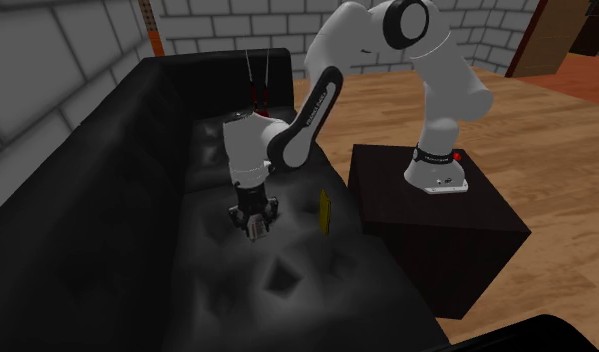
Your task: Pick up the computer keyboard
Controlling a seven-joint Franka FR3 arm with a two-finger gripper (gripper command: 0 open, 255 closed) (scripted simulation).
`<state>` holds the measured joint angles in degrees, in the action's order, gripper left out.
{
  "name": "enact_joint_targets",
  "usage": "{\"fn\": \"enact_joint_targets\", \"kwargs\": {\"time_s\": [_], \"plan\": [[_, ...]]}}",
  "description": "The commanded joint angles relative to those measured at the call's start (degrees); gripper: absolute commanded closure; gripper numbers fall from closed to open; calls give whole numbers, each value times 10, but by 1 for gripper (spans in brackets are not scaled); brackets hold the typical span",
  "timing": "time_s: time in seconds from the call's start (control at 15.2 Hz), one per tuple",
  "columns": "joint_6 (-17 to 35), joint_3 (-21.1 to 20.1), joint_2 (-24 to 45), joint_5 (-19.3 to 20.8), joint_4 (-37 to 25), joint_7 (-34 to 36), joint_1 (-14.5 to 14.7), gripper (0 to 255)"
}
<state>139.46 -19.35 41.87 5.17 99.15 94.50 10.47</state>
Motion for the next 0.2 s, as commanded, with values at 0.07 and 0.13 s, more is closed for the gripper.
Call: {"fn": "enact_joint_targets", "kwargs": {"time_s": [0.07,0.13], "plan": [[-11,-3,-13,-3,3,0,-3,255],[-11,-3,-13,-3,3,0,-3,255]]}}
